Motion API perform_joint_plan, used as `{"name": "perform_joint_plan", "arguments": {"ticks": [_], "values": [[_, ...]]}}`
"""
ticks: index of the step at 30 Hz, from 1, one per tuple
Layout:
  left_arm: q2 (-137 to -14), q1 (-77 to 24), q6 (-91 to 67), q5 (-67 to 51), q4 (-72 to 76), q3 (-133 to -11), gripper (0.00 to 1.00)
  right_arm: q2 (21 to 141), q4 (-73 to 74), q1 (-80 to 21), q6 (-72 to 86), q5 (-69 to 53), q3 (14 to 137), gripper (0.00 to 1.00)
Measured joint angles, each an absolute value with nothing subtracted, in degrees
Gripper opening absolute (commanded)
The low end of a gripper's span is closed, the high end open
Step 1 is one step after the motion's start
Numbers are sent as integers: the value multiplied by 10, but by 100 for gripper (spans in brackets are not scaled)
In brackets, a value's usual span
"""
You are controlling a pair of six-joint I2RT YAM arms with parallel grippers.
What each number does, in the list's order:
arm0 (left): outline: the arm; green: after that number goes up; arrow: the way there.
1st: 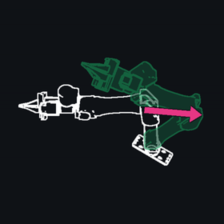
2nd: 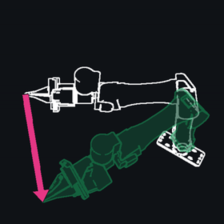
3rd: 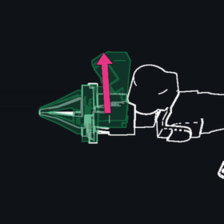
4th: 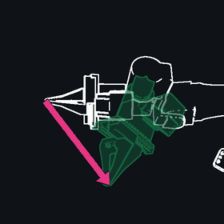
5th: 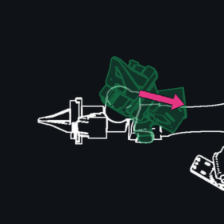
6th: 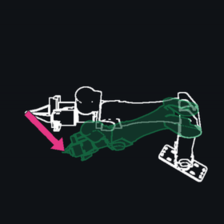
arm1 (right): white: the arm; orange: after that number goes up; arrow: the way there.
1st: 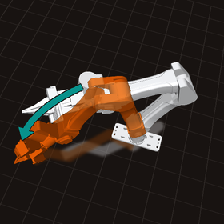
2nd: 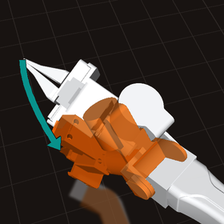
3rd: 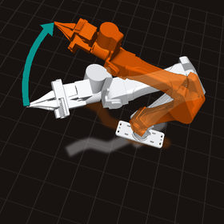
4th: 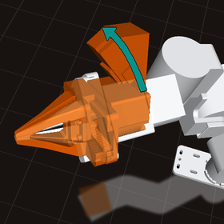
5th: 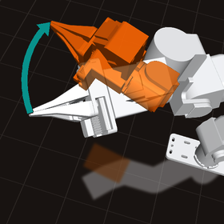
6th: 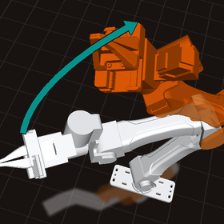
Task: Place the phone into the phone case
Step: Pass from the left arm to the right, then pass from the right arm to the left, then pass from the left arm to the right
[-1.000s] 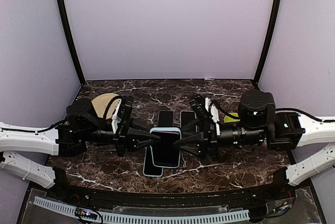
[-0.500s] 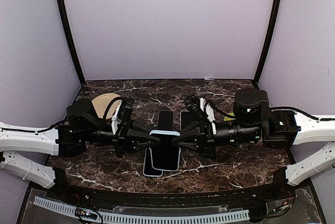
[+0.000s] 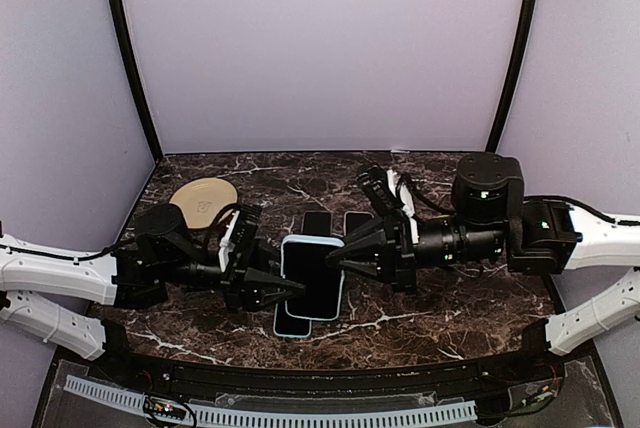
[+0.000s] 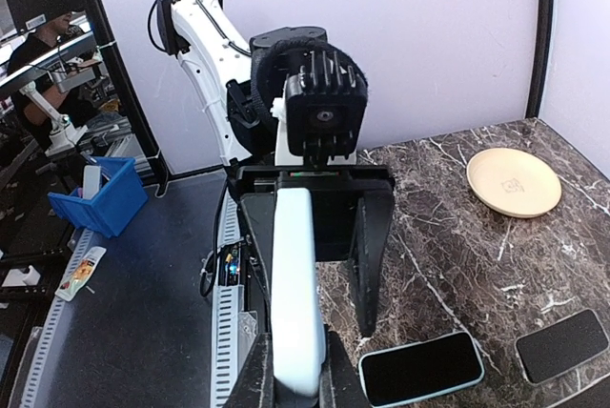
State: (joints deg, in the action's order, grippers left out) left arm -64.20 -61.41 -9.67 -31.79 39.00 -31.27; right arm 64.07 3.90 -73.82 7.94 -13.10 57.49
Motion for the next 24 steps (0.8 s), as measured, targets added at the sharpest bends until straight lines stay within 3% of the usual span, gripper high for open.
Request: {"name": "perform_joint_plan", "arguments": {"ticks": [3,5,8,9,11,16,24], "values": [[-648,-618,-105,-323,397,-306,14,641,43,-736,78,-129,575,0],[-649,-620,-111,-326,403,-302,7,641,46,-735,78,-126,575,3],[-649,-620,-107,-326,413,-298,0,641,47,-735,85,-121,575,41],[-649,-620,-110,-326,415,-298,0,641,43,-735,90,-119,574,49],[-649,-620,-117,-322,418,-295,0,636,20,-735,99,-118,562,54],[-649,-620,-143,-309,449,-279,0,619,-29,-735,135,-107,497,51],[-656,-620,-180,-310,501,-277,0,633,-78,-735,189,-123,446,22]]}}
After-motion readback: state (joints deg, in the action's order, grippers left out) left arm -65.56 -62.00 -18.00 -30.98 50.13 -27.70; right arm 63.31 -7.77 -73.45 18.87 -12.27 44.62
